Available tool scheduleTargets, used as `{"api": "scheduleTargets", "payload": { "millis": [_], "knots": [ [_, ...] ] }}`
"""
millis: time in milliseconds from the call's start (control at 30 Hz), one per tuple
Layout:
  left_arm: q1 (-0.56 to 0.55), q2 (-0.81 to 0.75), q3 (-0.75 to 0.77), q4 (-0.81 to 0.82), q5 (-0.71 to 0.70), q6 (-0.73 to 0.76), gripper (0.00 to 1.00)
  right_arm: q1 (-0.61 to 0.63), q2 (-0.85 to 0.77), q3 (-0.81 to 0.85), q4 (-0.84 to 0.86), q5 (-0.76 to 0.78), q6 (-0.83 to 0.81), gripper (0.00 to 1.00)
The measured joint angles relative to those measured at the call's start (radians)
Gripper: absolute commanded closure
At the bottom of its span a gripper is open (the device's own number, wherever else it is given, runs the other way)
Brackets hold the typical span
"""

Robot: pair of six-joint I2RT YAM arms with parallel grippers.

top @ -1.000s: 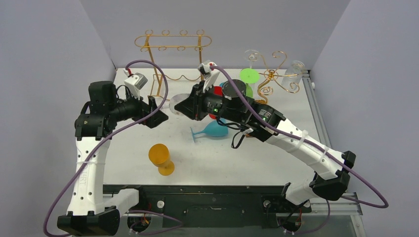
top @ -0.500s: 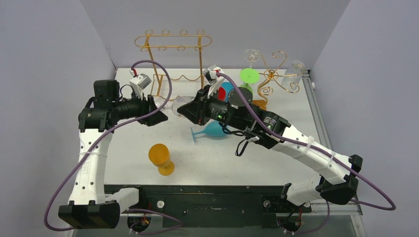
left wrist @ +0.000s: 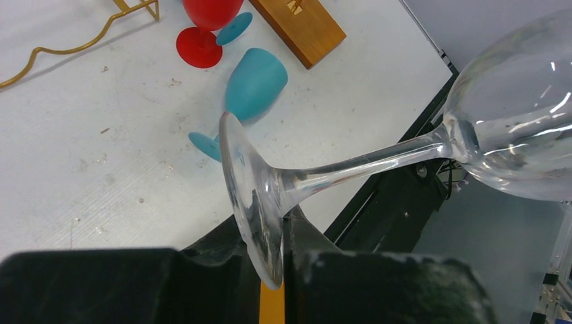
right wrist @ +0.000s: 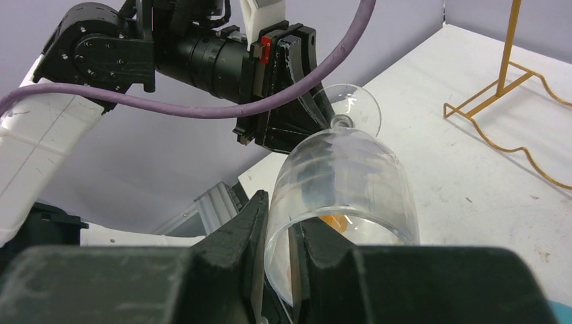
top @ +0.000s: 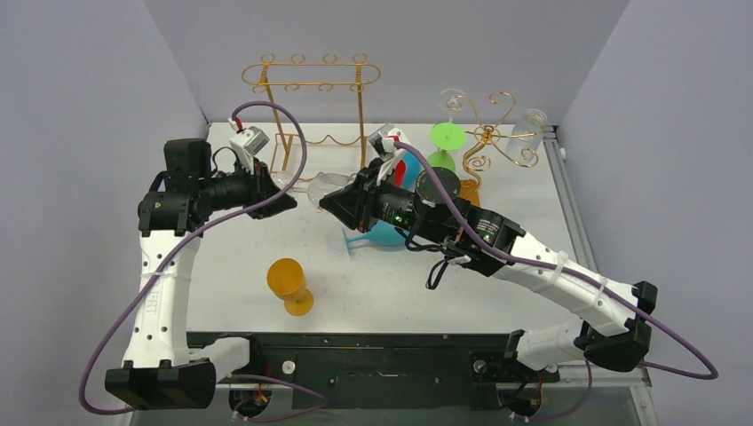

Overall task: Place the wine glass upside down on the wine glass rack
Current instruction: Turn the wine glass upside down at the wine rack.

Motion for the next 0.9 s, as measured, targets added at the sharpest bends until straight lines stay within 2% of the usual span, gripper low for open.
{"api": "scheduleTargets", "payload": {
  "millis": [33, 133, 300, 433, 633, 800, 900],
  "knots": [
    [0.0, -0.001, 0.001, 0.003, 0.002, 0.006, 1.0, 0.0, -0.01, -0.016, 0.007, 0.0, 0.002, 0.71],
    [-0.003, -0.009, 0.006, 0.014, -0.01, 0.074, 1.0, 0.002, -0.035, -0.061, 0.016, -0.011, 0.029, 0.28],
    [-0.001, -0.071, 0.009, 0.055, -0.082, 0.276, 1.0, 0.0, -0.098, -0.095, -0.06, -0.055, 0.046, 0.25],
    [0.004, -0.202, -0.02, 0.149, -0.114, 0.507, 1.0, -0.05, -0.17, -0.094, -0.173, -0.131, 0.052, 0.24],
    [-0.007, -0.392, -0.092, 0.241, 0.037, 0.821, 1.0, -0.184, -0.195, -0.057, -0.211, -0.208, 0.049, 0.23],
    [-0.008, -0.431, -0.119, 0.321, 0.142, 0.968, 1.0, -0.163, -0.1, -0.027, -0.172, -0.352, 0.071, 0.23],
    [-0.008, -0.438, -0.15, 0.373, 0.169, 1.022, 1.0, -0.092, -0.036, -0.03, -0.158, -0.385, 0.045, 0.22]
  ]
}}
